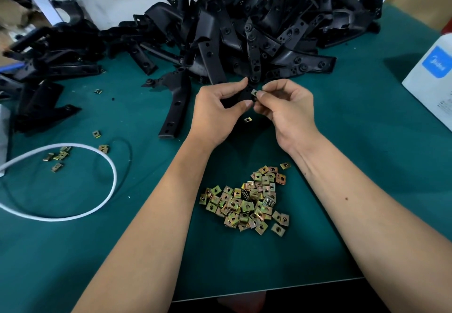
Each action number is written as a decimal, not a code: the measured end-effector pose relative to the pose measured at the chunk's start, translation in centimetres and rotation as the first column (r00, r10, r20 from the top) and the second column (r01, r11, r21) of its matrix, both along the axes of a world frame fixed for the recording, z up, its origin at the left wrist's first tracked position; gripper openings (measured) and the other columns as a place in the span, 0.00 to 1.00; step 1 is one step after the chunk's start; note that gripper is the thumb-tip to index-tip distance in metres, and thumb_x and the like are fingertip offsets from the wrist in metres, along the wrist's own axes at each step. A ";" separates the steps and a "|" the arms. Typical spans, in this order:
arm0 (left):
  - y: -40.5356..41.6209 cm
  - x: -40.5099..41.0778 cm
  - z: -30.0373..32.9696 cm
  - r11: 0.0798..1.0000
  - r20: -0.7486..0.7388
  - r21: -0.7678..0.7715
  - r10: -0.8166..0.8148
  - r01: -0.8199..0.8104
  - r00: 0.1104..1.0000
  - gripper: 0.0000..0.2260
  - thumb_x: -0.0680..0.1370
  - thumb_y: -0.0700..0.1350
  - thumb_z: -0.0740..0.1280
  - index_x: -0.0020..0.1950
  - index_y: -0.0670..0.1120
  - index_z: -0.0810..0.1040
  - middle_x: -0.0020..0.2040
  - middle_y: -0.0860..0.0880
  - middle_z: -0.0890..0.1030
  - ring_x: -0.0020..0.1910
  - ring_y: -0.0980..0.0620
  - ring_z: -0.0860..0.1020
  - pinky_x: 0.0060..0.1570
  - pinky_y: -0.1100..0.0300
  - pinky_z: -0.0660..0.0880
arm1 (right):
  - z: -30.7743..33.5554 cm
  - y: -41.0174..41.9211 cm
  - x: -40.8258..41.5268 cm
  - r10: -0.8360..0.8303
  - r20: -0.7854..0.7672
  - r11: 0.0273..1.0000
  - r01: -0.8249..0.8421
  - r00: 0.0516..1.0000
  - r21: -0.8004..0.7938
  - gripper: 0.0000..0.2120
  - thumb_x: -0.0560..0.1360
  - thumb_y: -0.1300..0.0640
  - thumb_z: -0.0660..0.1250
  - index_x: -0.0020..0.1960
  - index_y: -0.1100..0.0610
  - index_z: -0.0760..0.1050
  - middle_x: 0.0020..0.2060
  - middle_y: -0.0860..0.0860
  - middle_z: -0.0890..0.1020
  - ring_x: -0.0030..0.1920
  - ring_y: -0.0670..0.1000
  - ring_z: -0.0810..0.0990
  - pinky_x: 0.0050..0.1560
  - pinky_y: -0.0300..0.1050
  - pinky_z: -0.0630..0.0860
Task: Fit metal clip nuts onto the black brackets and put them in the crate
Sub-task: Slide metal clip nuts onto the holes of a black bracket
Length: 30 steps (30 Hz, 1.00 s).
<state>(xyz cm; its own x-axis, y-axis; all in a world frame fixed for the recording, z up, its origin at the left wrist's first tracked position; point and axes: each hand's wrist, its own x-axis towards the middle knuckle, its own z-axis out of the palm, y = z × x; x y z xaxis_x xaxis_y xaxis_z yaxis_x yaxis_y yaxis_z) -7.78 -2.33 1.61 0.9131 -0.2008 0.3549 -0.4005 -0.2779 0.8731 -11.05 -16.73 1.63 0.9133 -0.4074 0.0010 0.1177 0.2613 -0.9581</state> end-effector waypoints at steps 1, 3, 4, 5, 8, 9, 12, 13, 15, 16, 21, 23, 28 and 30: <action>-0.2 0.0 -0.1 1.000 -0.008 0.006 -0.006 0.006 1.000 0.20 0.73 0.36 0.78 0.64 0.41 0.83 0.61 0.48 0.84 0.63 0.57 0.80 0.68 0.60 0.74 | 0.0 0.0 0.0 -0.005 -0.003 1.000 0.005 1.000 -0.011 0.09 0.74 0.74 0.71 0.43 0.61 0.79 0.37 0.57 0.82 0.31 0.51 0.80 0.37 0.41 0.80; -0.4 0.0 -0.2 1.000 -0.020 0.011 -0.012 0.012 1.000 0.20 0.73 0.36 0.79 0.64 0.42 0.83 0.61 0.48 0.84 0.63 0.57 0.81 0.69 0.57 0.75 | 0.0 0.0 0.1 -0.014 -0.007 1.000 0.014 1.000 -0.021 0.10 0.74 0.73 0.72 0.43 0.60 0.78 0.36 0.56 0.81 0.30 0.50 0.80 0.36 0.40 0.79; -0.4 0.0 -0.2 1.000 -0.023 0.011 -0.014 0.014 1.000 0.20 0.72 0.36 0.79 0.64 0.42 0.83 0.60 0.48 0.85 0.63 0.58 0.81 0.68 0.57 0.75 | 0.0 0.0 0.1 -0.014 -0.009 1.000 0.014 1.000 -0.018 0.10 0.74 0.73 0.72 0.43 0.60 0.77 0.36 0.56 0.81 0.30 0.50 0.79 0.35 0.40 0.78; -0.3 0.0 -0.2 1.000 -0.025 0.008 -0.019 0.019 1.000 0.20 0.72 0.36 0.79 0.63 0.42 0.84 0.60 0.48 0.85 0.62 0.58 0.81 0.68 0.57 0.75 | 0.0 0.0 0.1 -0.012 -0.010 1.000 0.012 1.000 -0.014 0.10 0.74 0.73 0.72 0.44 0.60 0.76 0.35 0.56 0.80 0.30 0.50 0.79 0.34 0.40 0.78; -0.2 0.1 -0.3 0.999 -0.037 -0.010 -0.034 0.034 0.999 0.20 0.72 0.36 0.79 0.63 0.41 0.84 0.59 0.48 0.85 0.62 0.57 0.81 0.67 0.57 0.76 | -0.2 -0.2 0.1 0.002 -0.009 1.000 -0.002 1.000 -0.014 0.11 0.74 0.73 0.72 0.46 0.60 0.75 0.34 0.56 0.80 0.30 0.50 0.80 0.33 0.40 0.77; -0.2 0.0 -0.2 0.999 -0.042 -0.014 -0.038 0.037 0.998 0.19 0.72 0.35 0.79 0.63 0.41 0.83 0.59 0.47 0.85 0.62 0.57 0.82 0.67 0.56 0.76 | -0.2 -0.2 0.1 0.009 -0.006 1.000 -0.009 1.000 -0.012 0.11 0.74 0.73 0.72 0.47 0.60 0.74 0.34 0.56 0.80 0.31 0.50 0.80 0.33 0.40 0.77; -0.1 0.0 -0.2 0.999 -0.051 -0.016 -0.050 0.049 0.997 0.19 0.73 0.35 0.78 0.63 0.41 0.83 0.59 0.47 0.85 0.61 0.56 0.82 0.68 0.55 0.76 | -0.3 -0.4 0.2 0.030 -0.003 0.999 -0.030 1.000 -0.015 0.11 0.75 0.73 0.71 0.49 0.59 0.74 0.33 0.54 0.81 0.31 0.50 0.80 0.33 0.40 0.77; 0.0 0.0 -0.2 0.998 -0.053 -0.014 -0.054 0.054 0.997 0.19 0.73 0.35 0.78 0.63 0.41 0.83 0.59 0.47 0.85 0.61 0.56 0.82 0.67 0.54 0.76 | -0.4 -0.4 0.2 0.038 -0.004 0.999 -0.039 0.999 -0.021 0.11 0.75 0.72 0.71 0.50 0.59 0.74 0.32 0.53 0.81 0.31 0.51 0.79 0.33 0.40 0.77; 0.2 0.0 -0.1 0.998 -0.055 -0.003 -0.060 0.059 0.997 0.20 0.73 0.36 0.78 0.64 0.41 0.83 0.59 0.47 0.85 0.61 0.55 0.82 0.67 0.53 0.77 | -0.4 -0.3 0.2 0.048 -0.008 0.998 -0.048 0.999 -0.028 0.12 0.75 0.72 0.71 0.52 0.59 0.74 0.31 0.52 0.82 0.31 0.50 0.79 0.34 0.40 0.77; 0.2 0.0 0.0 0.998 -0.054 0.007 -0.060 0.061 0.997 0.20 0.73 0.36 0.79 0.64 0.42 0.83 0.59 0.48 0.85 0.62 0.55 0.82 0.67 0.53 0.76 | -0.3 -0.3 0.1 0.046 -0.008 0.999 -0.046 0.999 -0.024 0.13 0.75 0.72 0.71 0.53 0.59 0.74 0.31 0.52 0.82 0.31 0.50 0.79 0.34 0.41 0.77; -1.1 -1.1 1.1 0.999 -0.006 0.050 -0.015 0.016 1.000 0.20 0.73 0.40 0.79 0.65 0.46 0.84 0.60 0.52 0.85 0.62 0.61 0.80 0.67 0.58 0.76 | 0.4 -0.1 -0.5 0.011 -0.011 0.997 -0.010 1.000 0.081 0.10 0.78 0.68 0.71 0.57 0.60 0.76 0.39 0.53 0.83 0.36 0.48 0.81 0.38 0.41 0.79; -2.6 -2.0 1.7 1.000 -0.003 -0.019 -0.017 0.017 1.000 0.19 0.75 0.39 0.77 0.65 0.46 0.83 0.59 0.54 0.85 0.61 0.61 0.81 0.67 0.57 0.76 | 1.0 -0.3 -1.0 0.025 0.009 0.986 -0.026 1.000 0.162 0.07 0.80 0.60 0.70 0.57 0.59 0.77 0.48 0.56 0.84 0.46 0.51 0.84 0.46 0.45 0.81; -8.7 -5.4 4.5 0.963 0.054 -0.213 -0.155 0.163 0.986 0.19 0.75 0.36 0.74 0.66 0.43 0.82 0.60 0.50 0.85 0.62 0.57 0.81 0.67 0.57 0.76 | 3.4 -4.2 -4.4 0.127 0.113 0.847 -0.167 0.986 0.505 0.23 0.82 0.36 0.60 0.60 0.54 0.79 0.57 0.55 0.86 0.59 0.54 0.84 0.61 0.52 0.81; -12.2 -7.3 5.5 0.929 0.101 -0.224 -0.279 0.295 0.955 0.20 0.74 0.34 0.73 0.66 0.40 0.81 0.60 0.47 0.85 0.62 0.56 0.82 0.67 0.57 0.76 | 4.1 -7.5 -6.9 0.080 0.202 0.779 -0.188 0.976 0.598 0.28 0.80 0.33 0.61 0.60 0.56 0.81 0.56 0.57 0.85 0.60 0.57 0.84 0.65 0.52 0.78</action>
